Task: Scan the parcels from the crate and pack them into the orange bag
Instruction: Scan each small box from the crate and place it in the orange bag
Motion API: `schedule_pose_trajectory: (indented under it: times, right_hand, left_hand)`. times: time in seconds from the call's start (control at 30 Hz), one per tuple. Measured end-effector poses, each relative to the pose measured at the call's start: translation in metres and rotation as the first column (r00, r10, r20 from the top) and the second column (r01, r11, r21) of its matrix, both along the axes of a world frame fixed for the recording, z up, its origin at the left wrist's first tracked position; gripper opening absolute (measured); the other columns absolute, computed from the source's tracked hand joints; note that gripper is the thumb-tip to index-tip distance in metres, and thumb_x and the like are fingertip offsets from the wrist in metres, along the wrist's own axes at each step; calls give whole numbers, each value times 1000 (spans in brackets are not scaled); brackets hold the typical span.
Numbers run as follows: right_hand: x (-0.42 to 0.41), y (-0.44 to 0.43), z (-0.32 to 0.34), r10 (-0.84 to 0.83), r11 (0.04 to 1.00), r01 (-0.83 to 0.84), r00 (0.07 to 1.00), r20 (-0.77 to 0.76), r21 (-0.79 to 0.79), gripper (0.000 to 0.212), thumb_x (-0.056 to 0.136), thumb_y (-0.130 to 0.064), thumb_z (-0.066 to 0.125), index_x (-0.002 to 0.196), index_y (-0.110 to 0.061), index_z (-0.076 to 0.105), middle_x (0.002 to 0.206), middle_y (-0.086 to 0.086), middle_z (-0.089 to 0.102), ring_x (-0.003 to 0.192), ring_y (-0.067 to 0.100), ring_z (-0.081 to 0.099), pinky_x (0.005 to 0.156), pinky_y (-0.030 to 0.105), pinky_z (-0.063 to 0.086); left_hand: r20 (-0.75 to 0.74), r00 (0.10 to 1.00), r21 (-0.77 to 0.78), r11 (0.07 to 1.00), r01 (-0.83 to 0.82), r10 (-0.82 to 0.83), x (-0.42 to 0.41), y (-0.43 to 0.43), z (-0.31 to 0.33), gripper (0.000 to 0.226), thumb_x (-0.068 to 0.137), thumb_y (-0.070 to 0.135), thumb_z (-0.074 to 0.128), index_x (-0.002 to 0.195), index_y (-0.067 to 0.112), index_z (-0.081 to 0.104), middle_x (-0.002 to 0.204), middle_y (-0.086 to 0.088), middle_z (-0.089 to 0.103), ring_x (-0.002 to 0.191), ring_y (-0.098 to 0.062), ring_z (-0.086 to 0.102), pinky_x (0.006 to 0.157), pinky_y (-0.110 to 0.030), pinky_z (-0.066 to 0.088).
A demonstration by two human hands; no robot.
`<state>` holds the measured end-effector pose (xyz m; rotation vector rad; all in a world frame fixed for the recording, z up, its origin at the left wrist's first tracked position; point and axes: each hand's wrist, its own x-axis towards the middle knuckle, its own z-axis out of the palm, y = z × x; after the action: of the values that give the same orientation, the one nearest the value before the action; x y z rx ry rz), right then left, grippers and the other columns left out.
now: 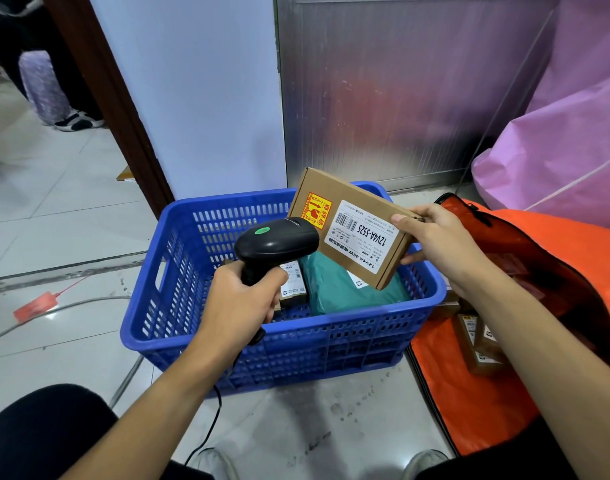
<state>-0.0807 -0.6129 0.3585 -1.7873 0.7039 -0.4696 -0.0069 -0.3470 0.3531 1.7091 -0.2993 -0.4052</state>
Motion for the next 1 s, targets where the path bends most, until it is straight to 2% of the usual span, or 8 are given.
schedule_pose_trajectory:
  times: [0.1, 0.27, 0.37, 0.5, 0.6, 0.73, 0.83, 1.0]
  right_hand:
    - [-1, 0, 0, 0, 1000, 0, 1000, -6, 3, 24, 100, -29, 65, 116, -14, 60, 97, 1, 76, 83, 9, 74, 60, 26, 59]
    - [0, -1, 0, -12, 1000, 12, 1000, -15, 23, 25, 98, -31, 68, 109, -10, 60, 94, 2, 75, 76, 7, 73, 57, 26, 59]
    - [2, 1, 0, -9, 987, 13, 1000, -24, 159, 24, 99, -30, 68, 97, -6, 63, 88, 5, 76, 68, 8, 74, 62, 31, 63]
    - [0, 3, 5, 48, 946, -31, 998, -44, 322, 30, 98, -37, 60, 107, -11, 71, 92, 13, 77, 79, 32, 79, 83, 41, 62]
    - [-7, 8, 15, 84, 941, -45, 991, -102, 335, 40, 98, -44, 51, 104, -9, 68, 83, 20, 73, 75, 43, 76, 71, 39, 65]
    - [-18, 15, 20, 128, 931, -95, 989, -69, 353, 39, 100, -35, 52, 111, -2, 69, 85, 20, 78, 77, 38, 78, 72, 37, 66]
    - [-28, 13, 22, 116, 919, -102, 993, -15, 380, 36, 101, -35, 56, 114, -5, 71, 91, 15, 80, 81, 34, 79, 74, 36, 64]
    - [-60, 9, 18, 77, 871, -89, 996, 44, 482, 30, 102, -30, 61, 116, -5, 71, 103, 15, 79, 93, 30, 78, 81, 36, 64]
  left_hand:
    - [5, 1000, -11, 1000, -3, 3, 0, 0, -1, 30, 90, 19, 67, 74, -5, 59, 63, -16, 51, 57, -25, 43, 58, -41, 36]
    - [2, 1000, -16, 1000, -9, 9, 2, 0, -3, 24, 94, 15, 65, 74, 4, 59, 63, -14, 52, 58, -25, 43, 54, -37, 34]
    - [-5, 1000, -21, 1000, -13, 13, 3, 0, -5, 24, 94, 17, 67, 75, 4, 61, 63, -13, 55, 56, -24, 46, 53, -38, 35]
    - [2, 1000, -19, 1000, -20, 20, 3, -1, -5, 24, 96, 15, 67, 75, 3, 61, 62, -10, 57, 53, -22, 48, 45, -29, 41]
    - [1, 1000, -24, 999, -30, 30, 2, -1, -5, 30, 95, 19, 69, 74, 0, 60, 64, -15, 56, 58, -26, 48, 52, -36, 42]
    - [-13, 999, -50, 998, -42, 42, -3, -5, -1, 28, 93, 19, 71, 85, -6, 62, 64, -13, 56, 58, -26, 47, 61, -46, 39]
    - [-15, 999, -40, 998, -46, 45, -8, -8, 1, 20, 95, 15, 68, 83, 0, 64, 63, -11, 57, 58, -25, 46, 60, -44, 37]
    - [-8, 1000, 3, 1000, 22, -22, -13, -20, -2, 25, 97, 17, 69, 80, -1, 64, 60, -11, 60, 58, -26, 51, 58, -41, 40]
